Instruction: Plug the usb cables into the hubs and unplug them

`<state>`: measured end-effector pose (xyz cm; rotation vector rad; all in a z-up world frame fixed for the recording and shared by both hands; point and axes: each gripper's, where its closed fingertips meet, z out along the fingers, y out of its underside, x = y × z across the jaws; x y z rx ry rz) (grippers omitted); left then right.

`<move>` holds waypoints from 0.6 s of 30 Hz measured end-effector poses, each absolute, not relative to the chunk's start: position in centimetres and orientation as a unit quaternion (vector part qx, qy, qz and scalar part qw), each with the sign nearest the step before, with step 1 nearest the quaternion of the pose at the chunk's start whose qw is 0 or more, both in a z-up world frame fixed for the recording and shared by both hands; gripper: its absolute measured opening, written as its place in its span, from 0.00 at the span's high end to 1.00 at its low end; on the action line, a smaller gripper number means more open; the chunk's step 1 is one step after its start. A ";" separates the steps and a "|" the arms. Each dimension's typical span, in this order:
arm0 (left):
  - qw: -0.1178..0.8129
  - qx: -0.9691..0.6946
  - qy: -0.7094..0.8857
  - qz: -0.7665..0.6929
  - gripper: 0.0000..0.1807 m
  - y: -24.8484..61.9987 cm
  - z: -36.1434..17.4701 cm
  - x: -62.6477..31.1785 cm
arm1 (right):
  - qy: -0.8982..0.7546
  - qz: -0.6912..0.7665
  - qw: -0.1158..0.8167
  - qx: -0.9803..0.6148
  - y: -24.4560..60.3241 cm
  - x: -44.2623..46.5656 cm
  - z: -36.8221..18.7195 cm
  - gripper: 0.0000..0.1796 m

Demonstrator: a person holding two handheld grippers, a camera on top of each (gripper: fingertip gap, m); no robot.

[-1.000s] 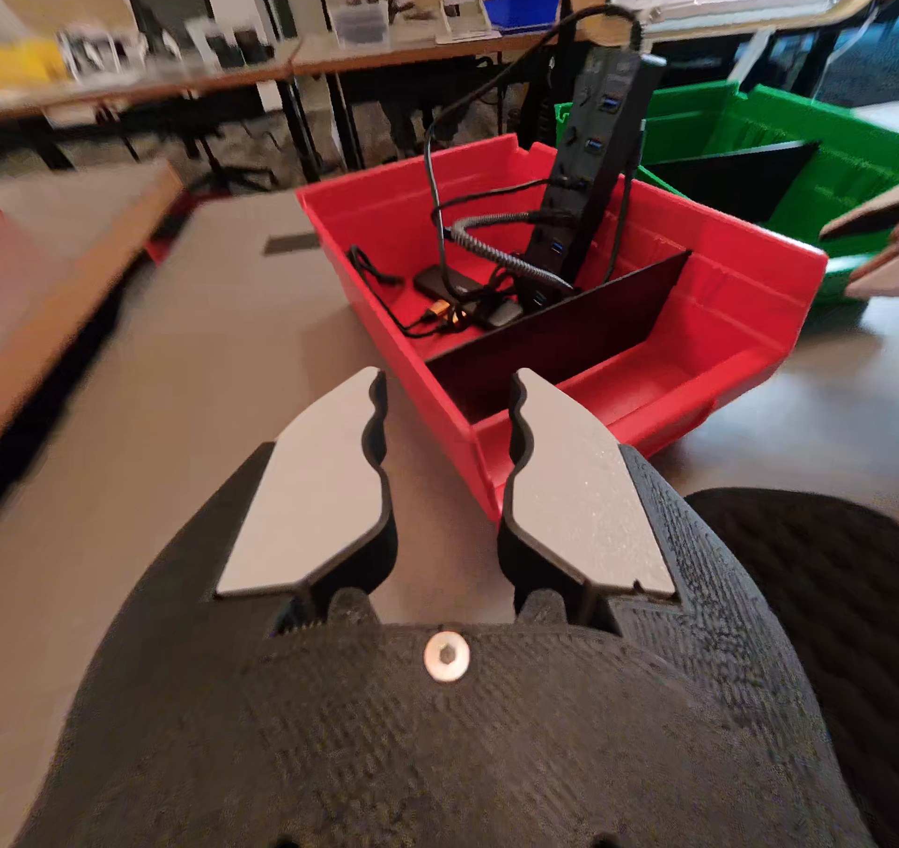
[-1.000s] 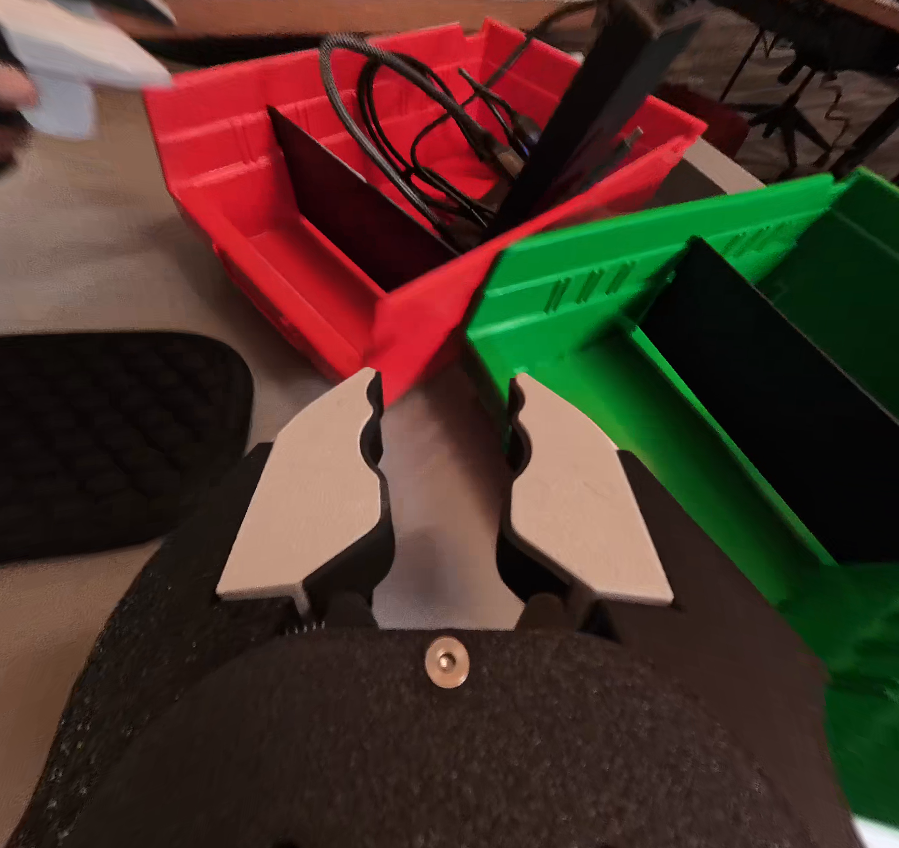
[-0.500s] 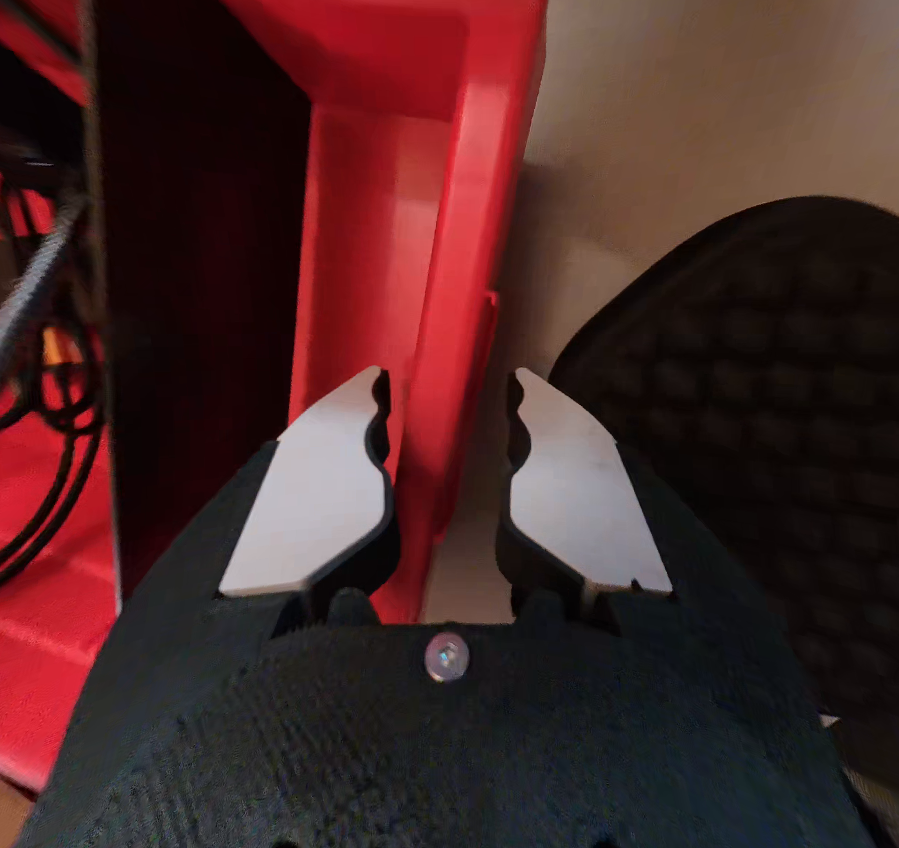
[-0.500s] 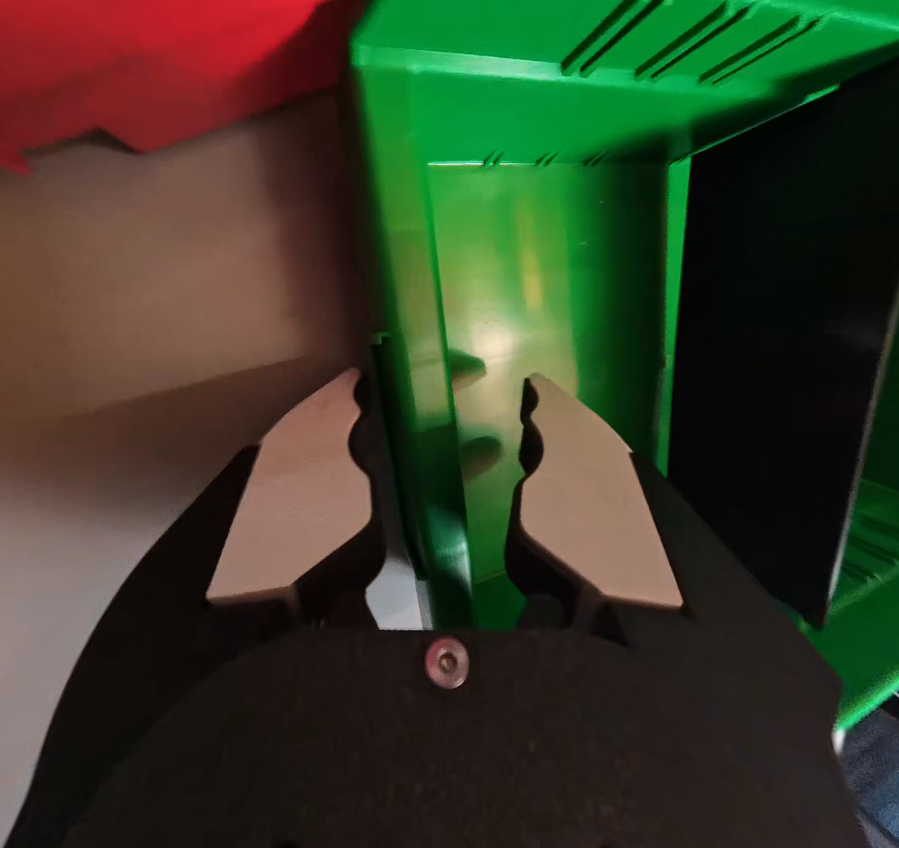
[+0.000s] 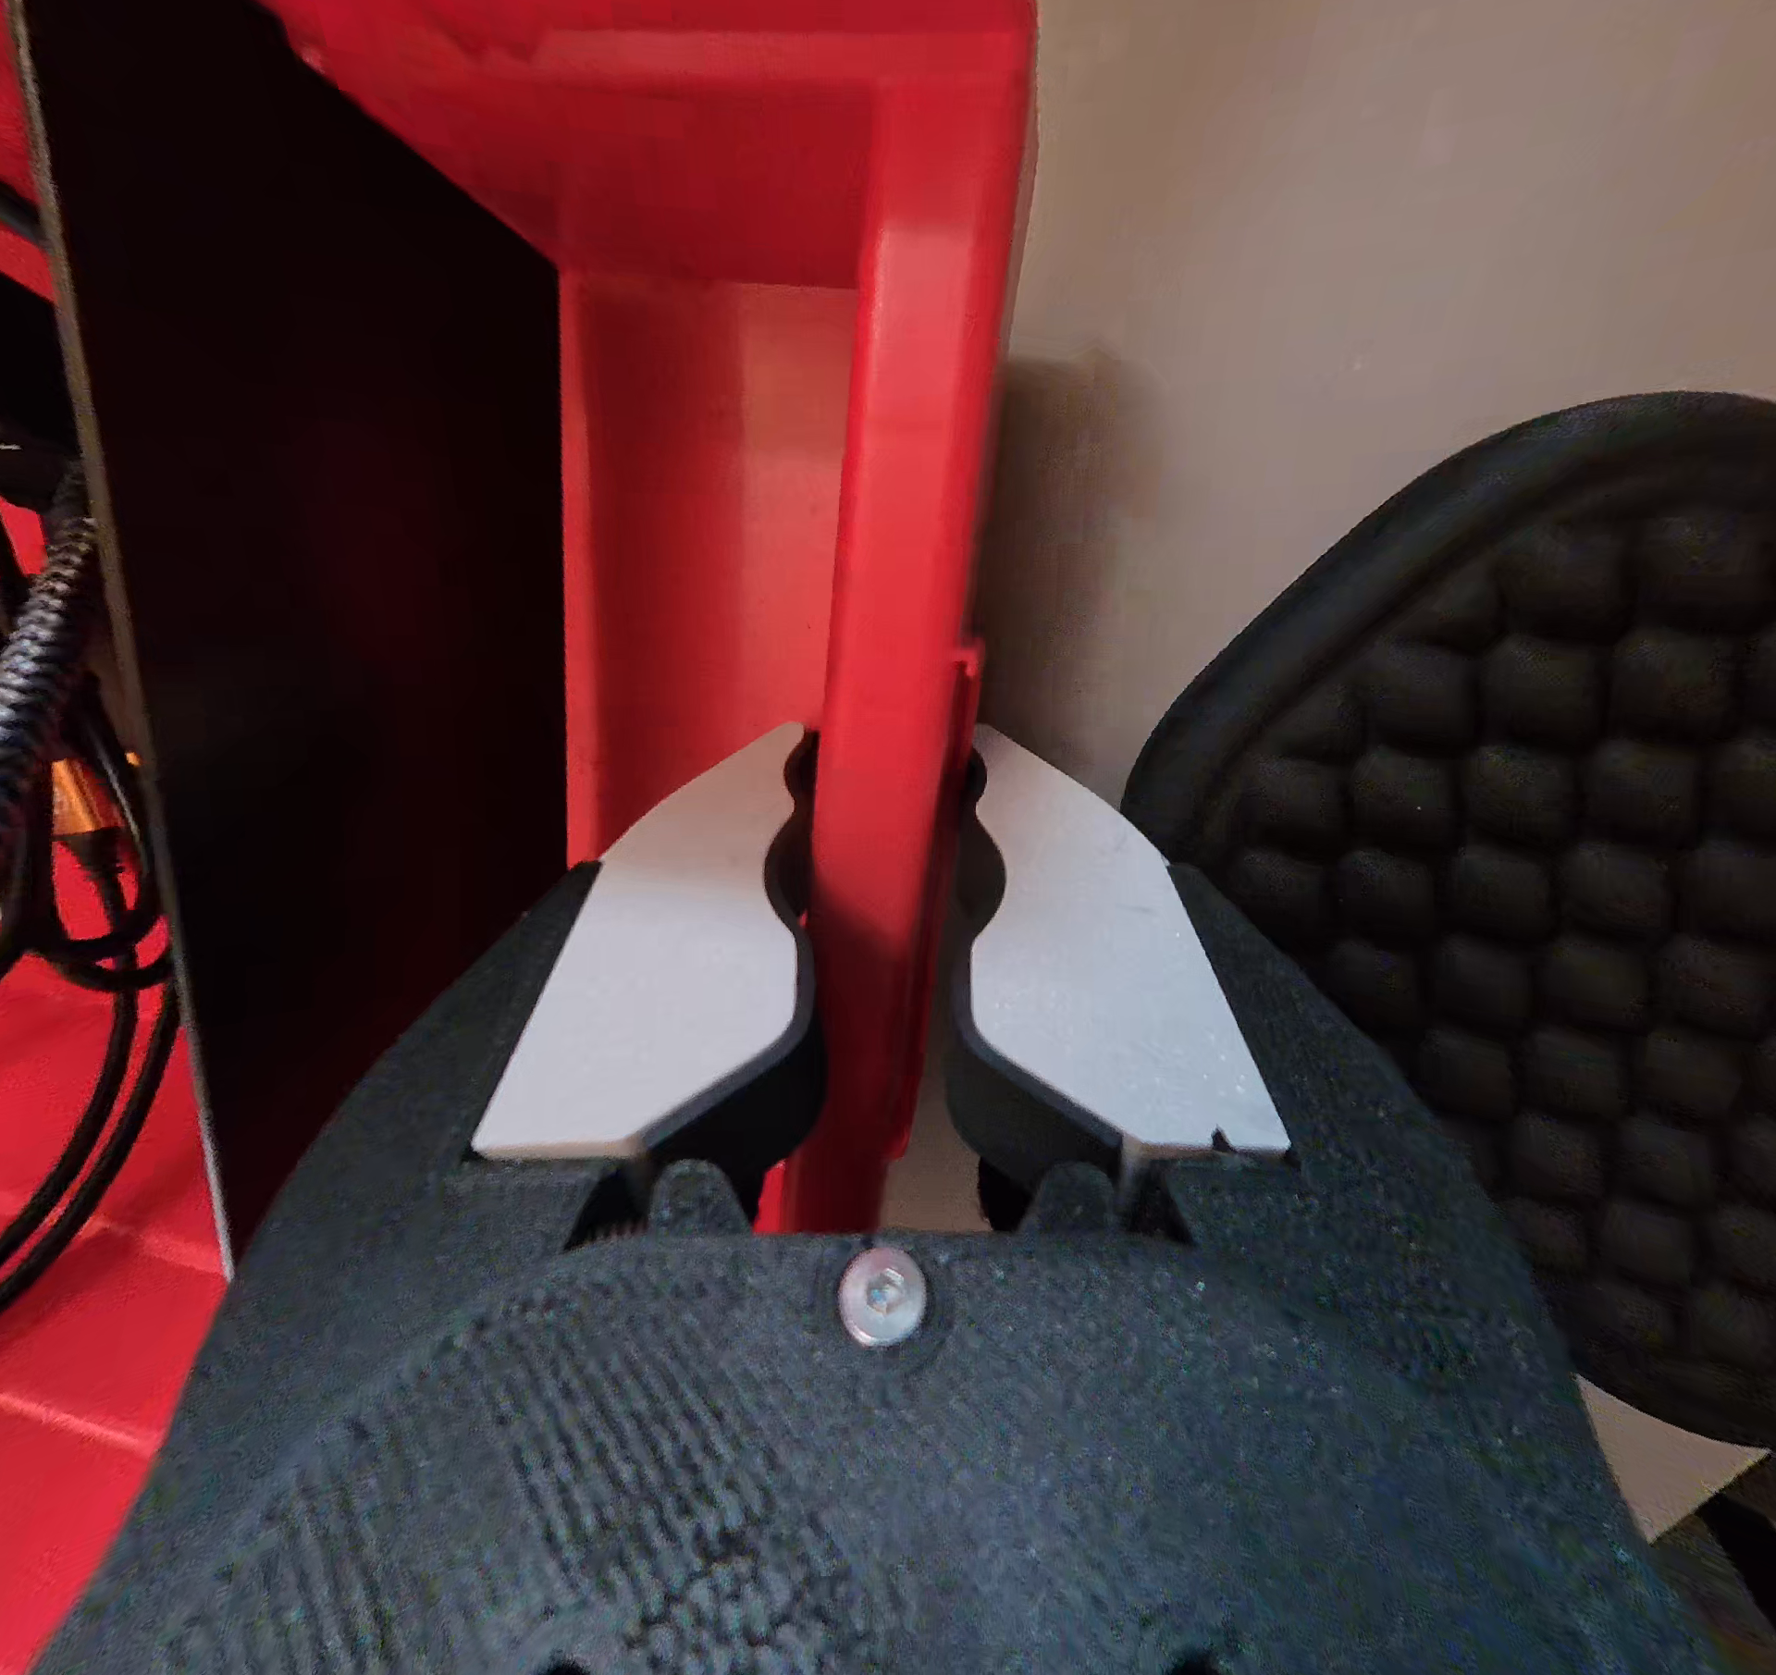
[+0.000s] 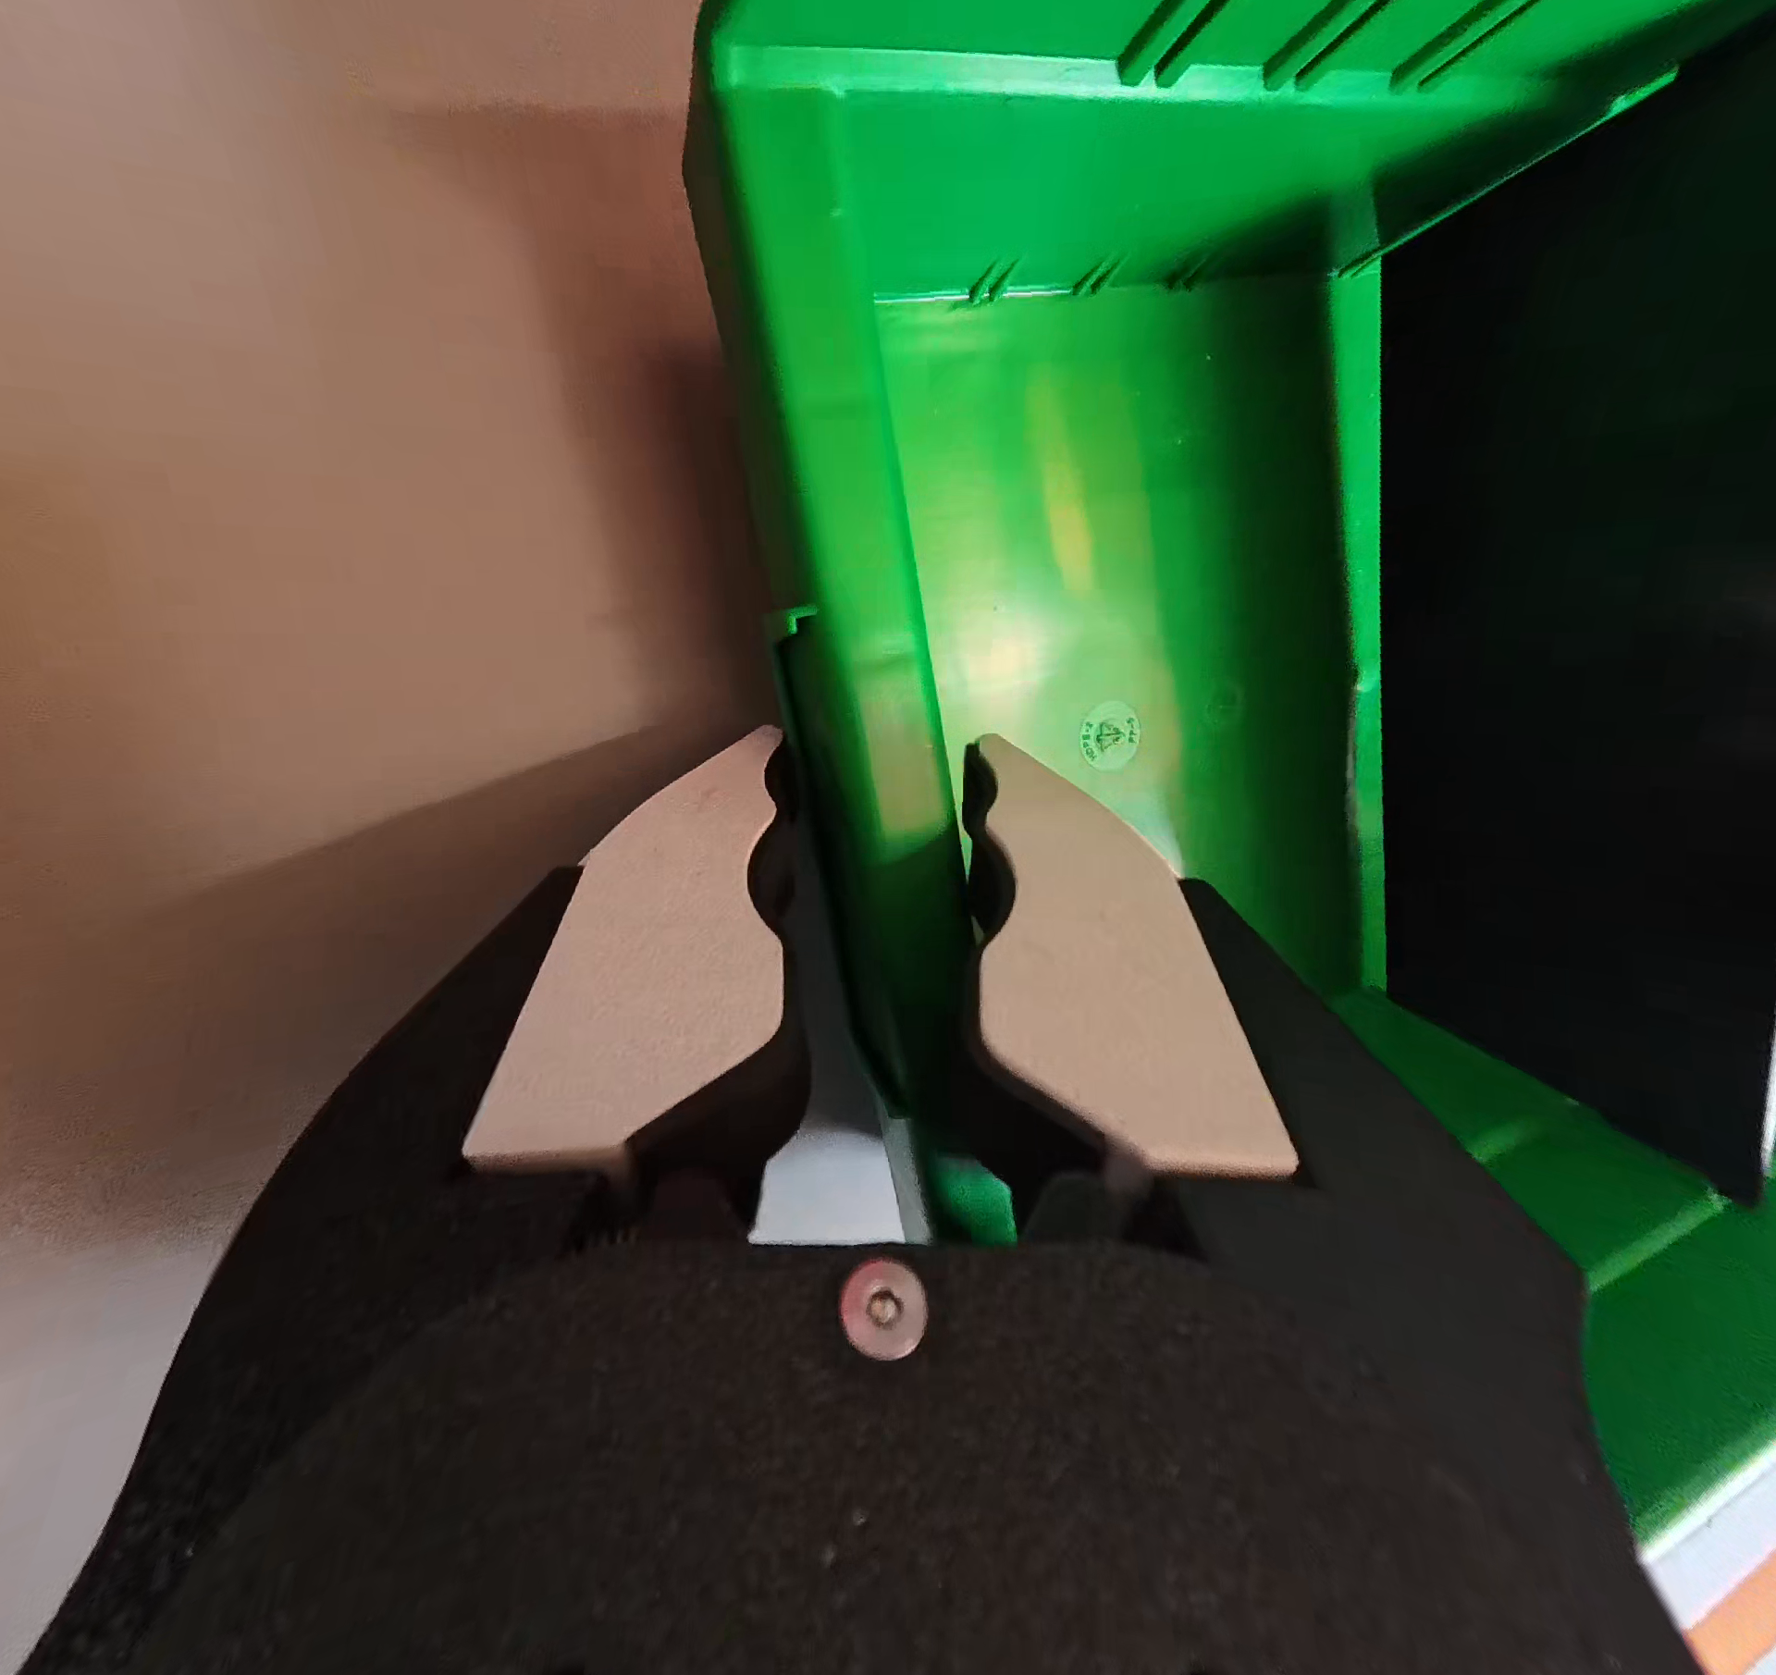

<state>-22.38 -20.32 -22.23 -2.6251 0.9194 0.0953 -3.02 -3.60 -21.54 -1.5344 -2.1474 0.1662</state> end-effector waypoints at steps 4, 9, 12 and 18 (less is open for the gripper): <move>0.182 -0.925 0.332 0.038 0.85 -20.0 -22.2 -22.6 | -0.768 0.048 0.252 -0.587 -1.6 2.0 -21.5 0.82; 0.193 -0.920 0.337 0.049 0.85 -19.1 -22.2 -23.0 | -0.747 0.026 0.257 -0.613 2.0 7.3 -21.5 0.83; 0.195 -0.920 0.337 0.053 0.85 -18.2 -22.1 -23.4 | -0.730 0.013 0.255 -0.634 4.4 9.8 -21.5 0.82; 0.195 -0.920 0.334 0.057 0.85 -16.1 -22.1 -24.4 | -0.729 -0.031 0.258 -0.633 8.8 12.5 -21.4 0.83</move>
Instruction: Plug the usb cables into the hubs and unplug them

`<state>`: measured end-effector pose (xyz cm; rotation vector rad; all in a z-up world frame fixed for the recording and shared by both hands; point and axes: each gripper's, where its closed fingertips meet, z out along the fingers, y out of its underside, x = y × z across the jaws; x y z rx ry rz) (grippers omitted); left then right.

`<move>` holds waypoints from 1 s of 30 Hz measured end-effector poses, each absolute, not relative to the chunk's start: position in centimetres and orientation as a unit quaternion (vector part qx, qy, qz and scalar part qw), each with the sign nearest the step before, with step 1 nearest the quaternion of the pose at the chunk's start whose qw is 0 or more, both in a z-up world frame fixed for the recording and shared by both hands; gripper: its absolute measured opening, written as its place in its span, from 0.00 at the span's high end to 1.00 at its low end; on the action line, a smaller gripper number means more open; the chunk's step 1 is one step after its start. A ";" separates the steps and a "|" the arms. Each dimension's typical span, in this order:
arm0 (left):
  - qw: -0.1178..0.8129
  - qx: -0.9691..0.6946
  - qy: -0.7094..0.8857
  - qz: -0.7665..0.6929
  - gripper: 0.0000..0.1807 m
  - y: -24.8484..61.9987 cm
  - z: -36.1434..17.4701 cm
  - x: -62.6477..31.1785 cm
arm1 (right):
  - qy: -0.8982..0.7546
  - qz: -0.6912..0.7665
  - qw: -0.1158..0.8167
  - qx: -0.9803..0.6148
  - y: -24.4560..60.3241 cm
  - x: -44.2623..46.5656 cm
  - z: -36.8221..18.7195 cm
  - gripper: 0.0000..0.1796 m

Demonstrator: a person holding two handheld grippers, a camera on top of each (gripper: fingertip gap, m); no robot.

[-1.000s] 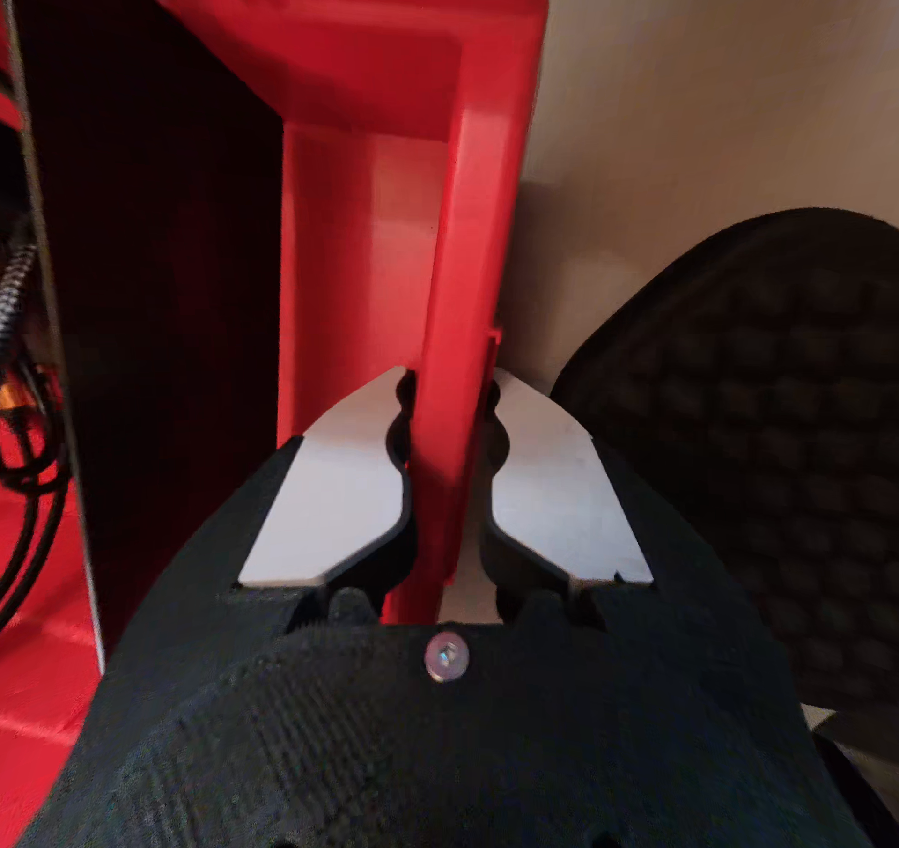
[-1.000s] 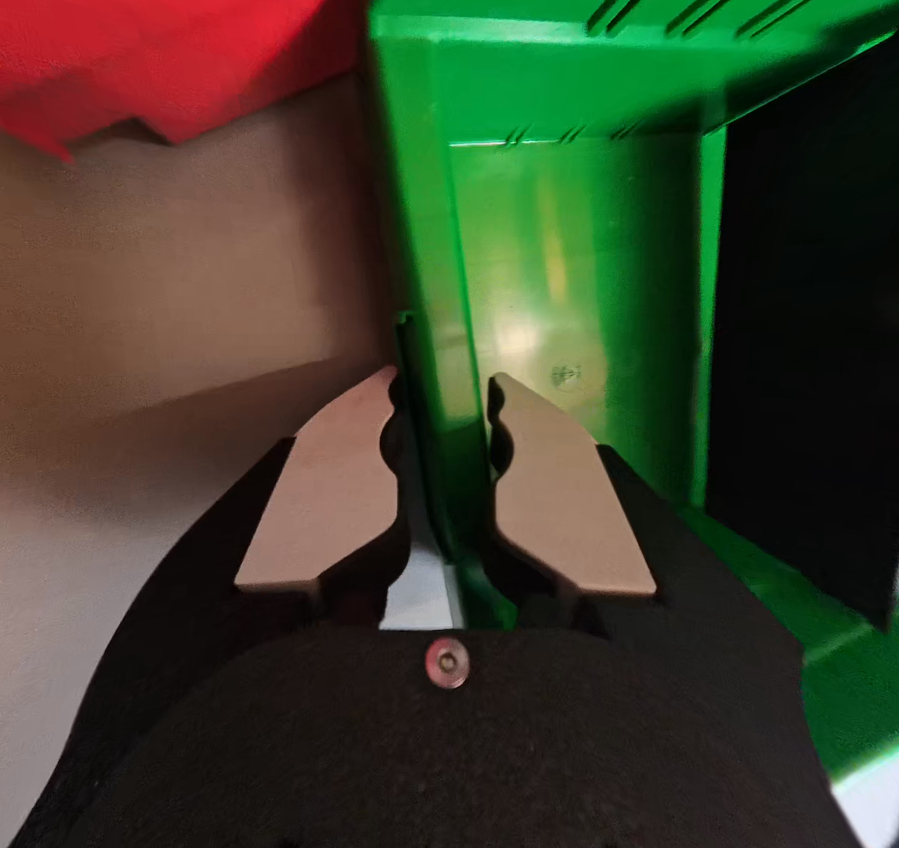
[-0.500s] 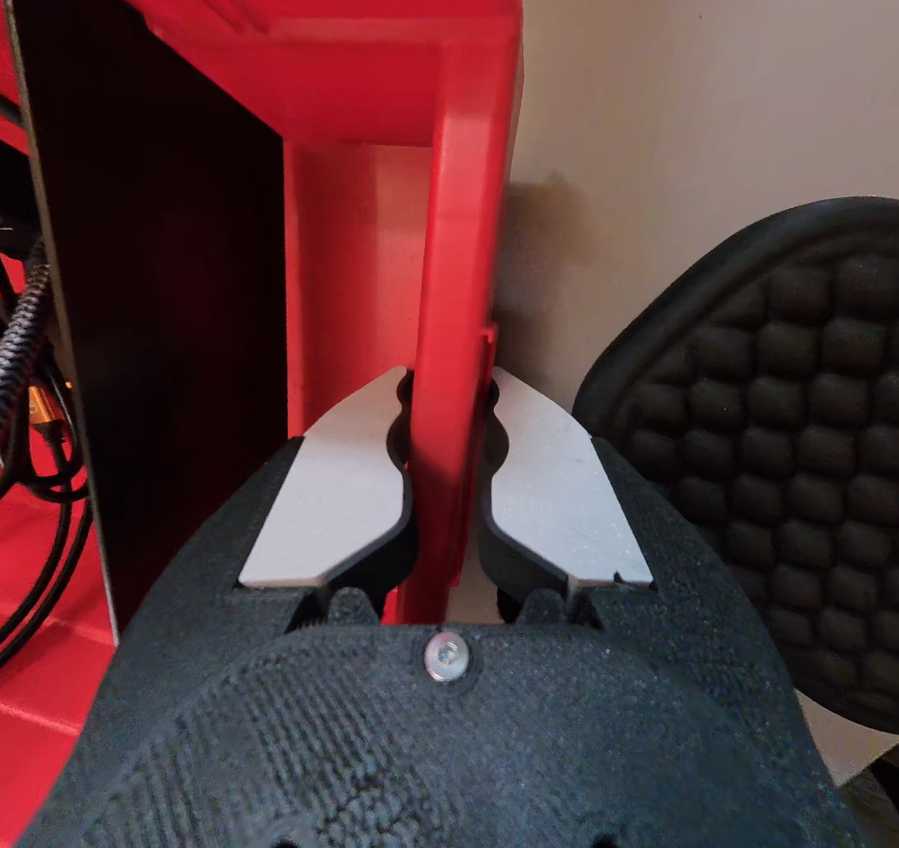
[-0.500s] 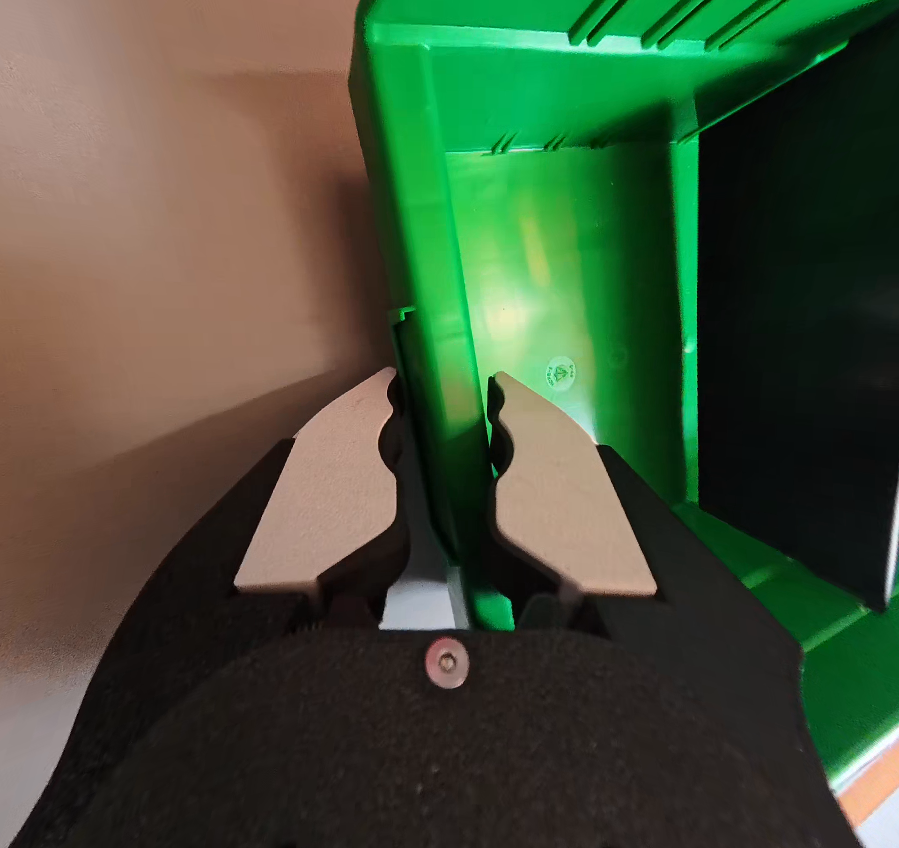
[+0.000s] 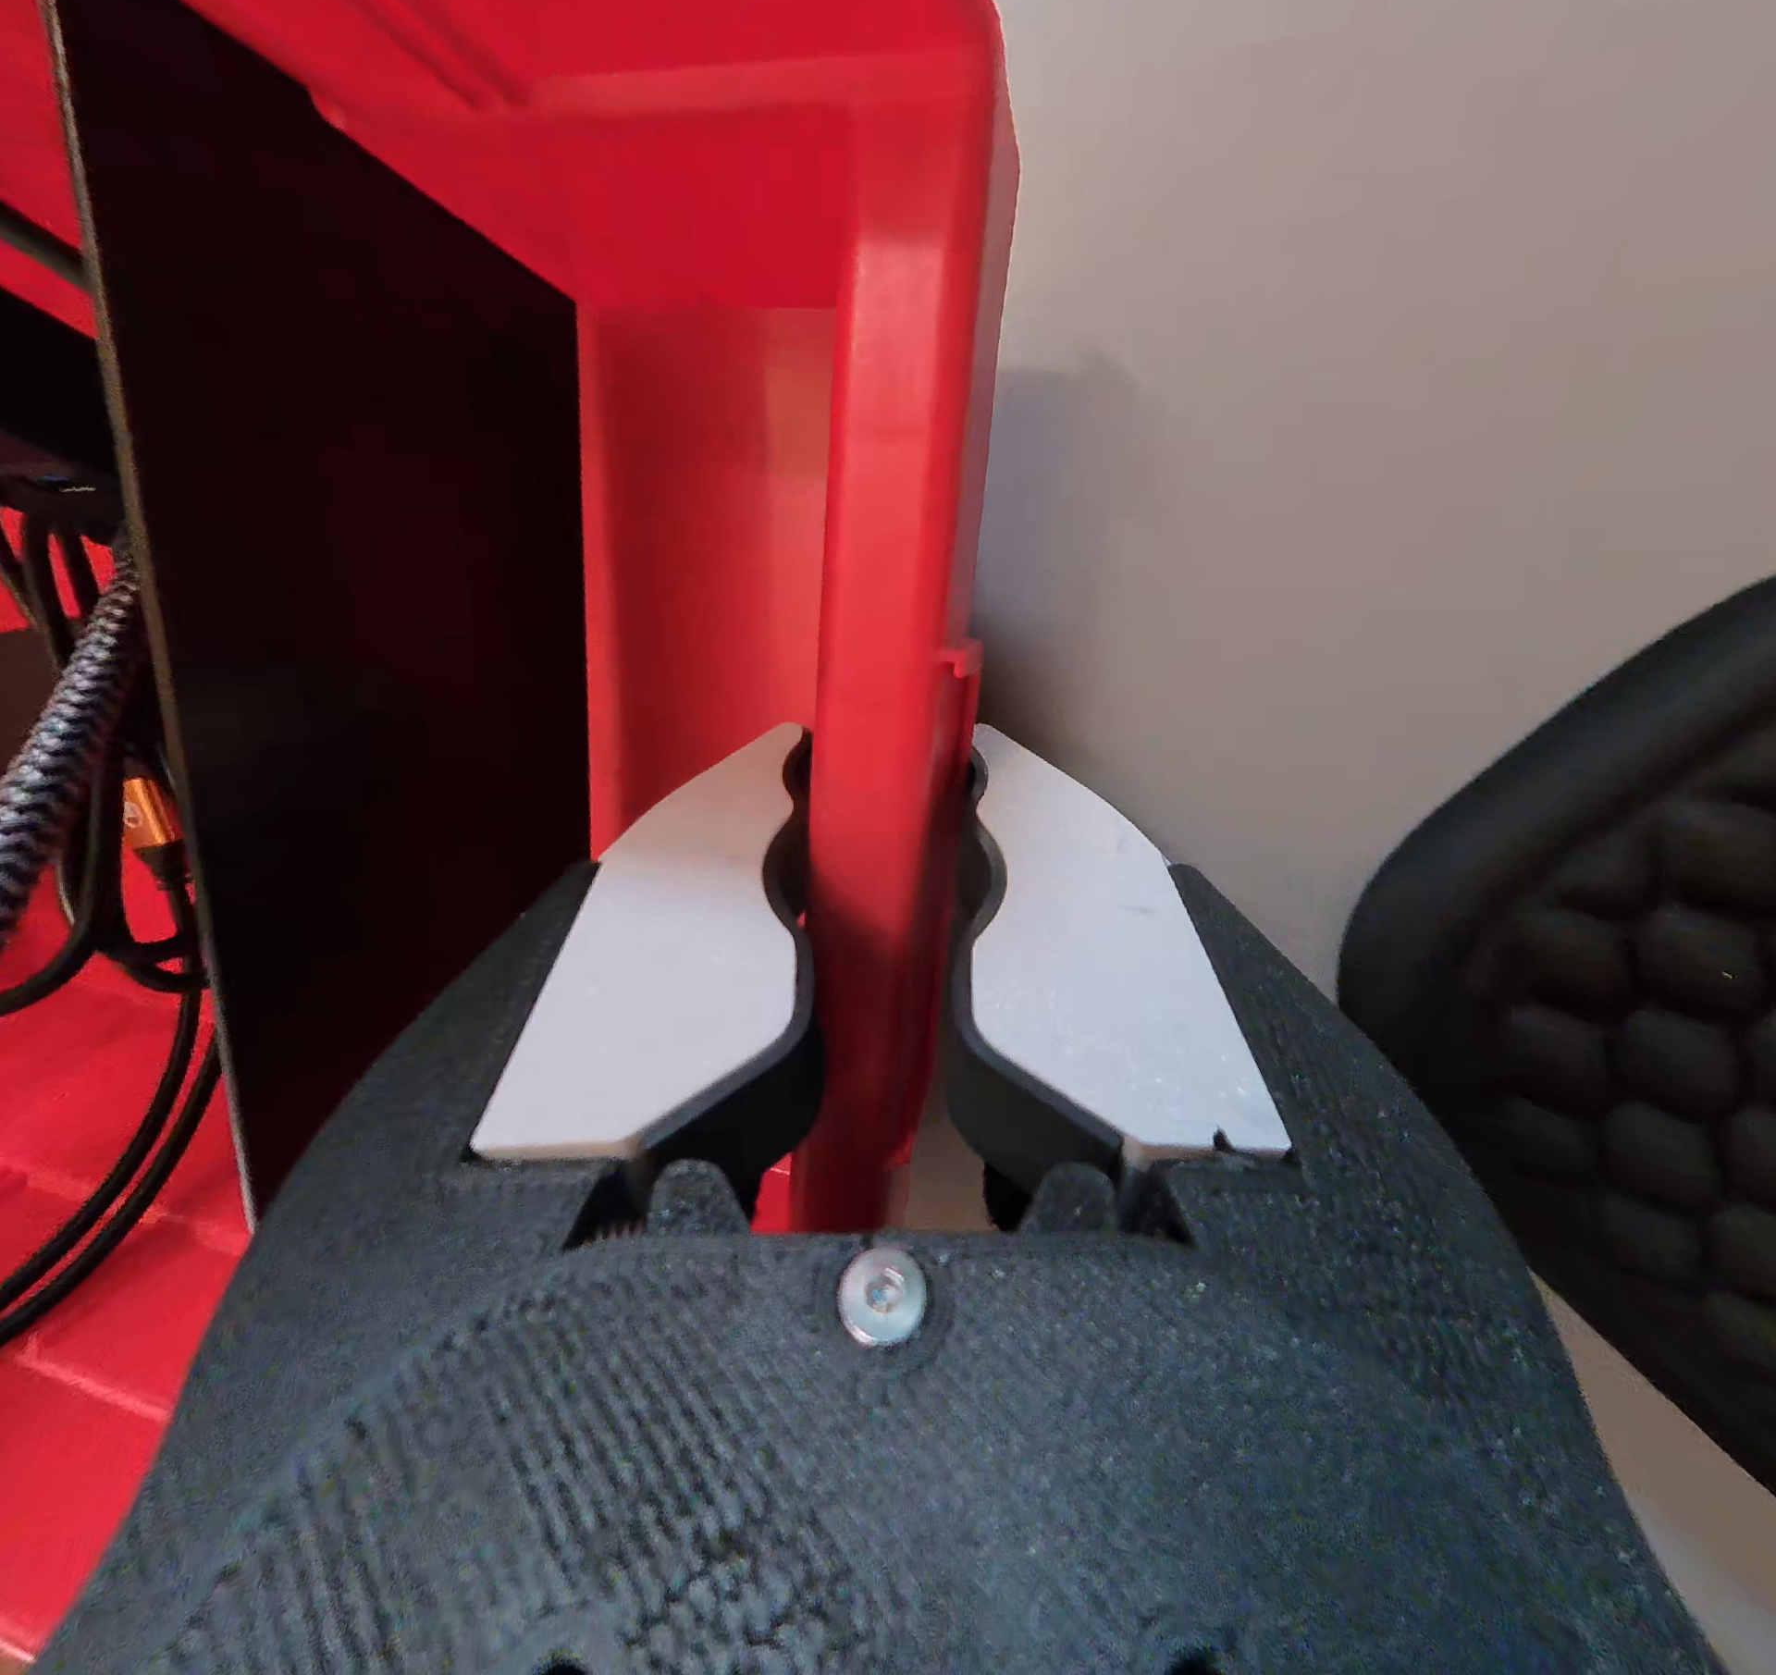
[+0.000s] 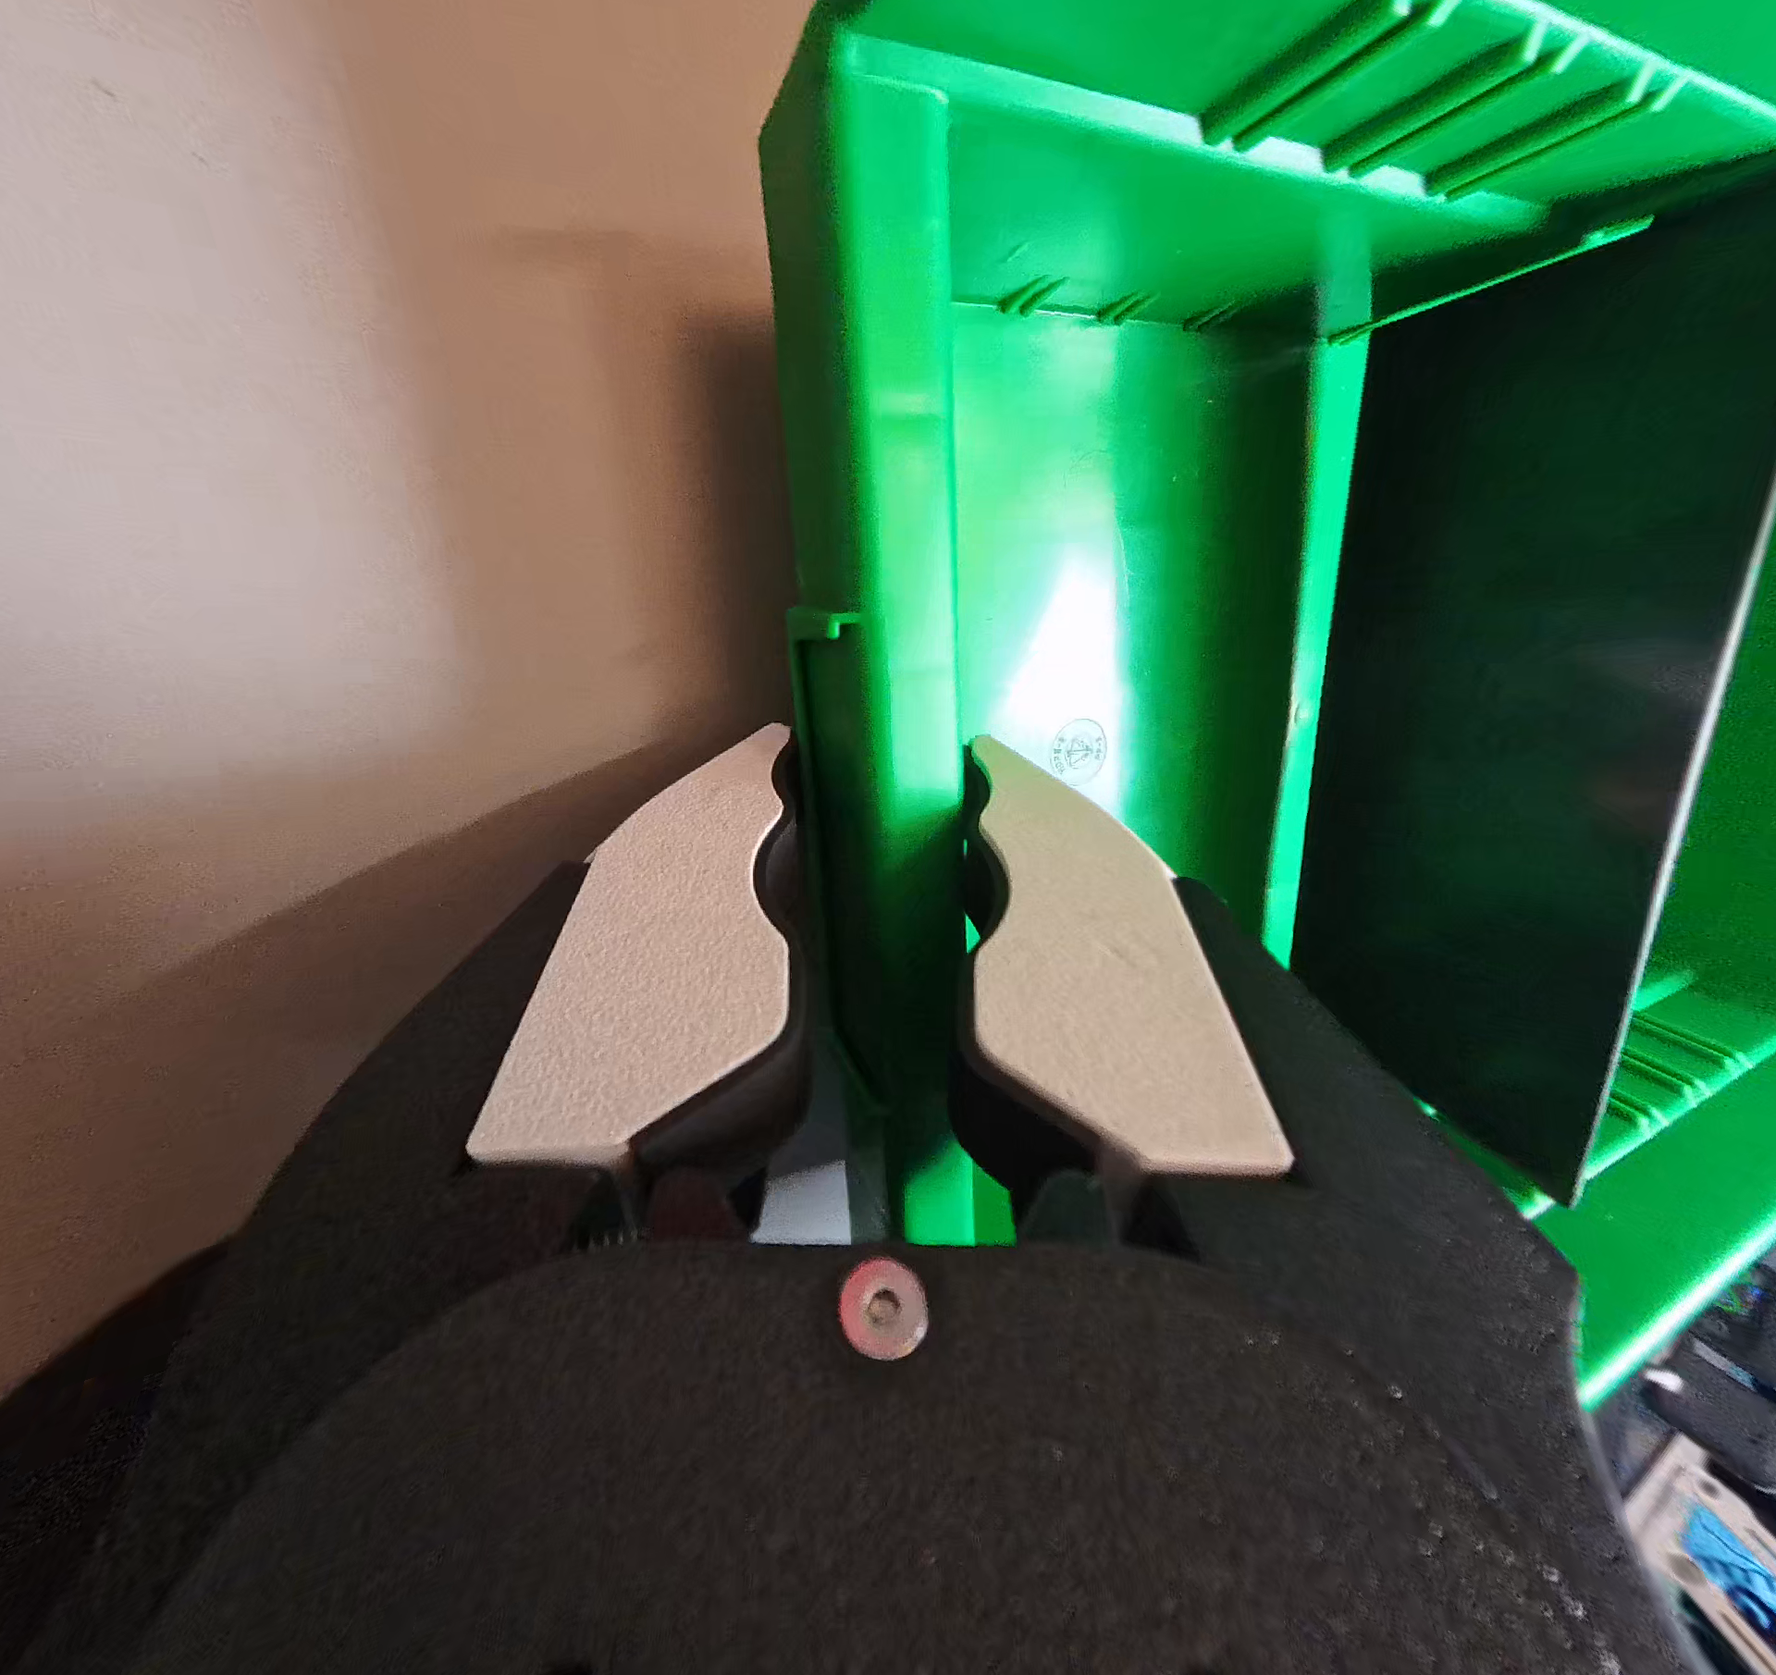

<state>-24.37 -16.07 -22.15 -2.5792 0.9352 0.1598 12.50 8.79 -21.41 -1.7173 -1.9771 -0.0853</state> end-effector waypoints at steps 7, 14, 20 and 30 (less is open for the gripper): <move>0.195 -0.921 0.333 0.054 0.85 -13.6 -22.2 -25.9 | -0.736 -0.052 0.253 -0.626 11.9 13.0 -21.4 0.83; 0.207 -0.916 0.338 0.059 0.84 -12.1 -22.1 -27.1 | -0.699 -0.050 0.301 -0.646 13.7 13.2 -21.0 0.81; 0.306 -0.903 0.300 0.020 0.80 -11.0 -19.8 -25.7 | -0.590 0.139 0.445 -0.659 11.4 9.8 -15.7 0.75; 0.561 -0.819 0.117 -0.017 0.78 -8.0 -9.6 -27.4 | -0.430 0.354 0.548 -0.625 9.4 7.9 -11.8 0.73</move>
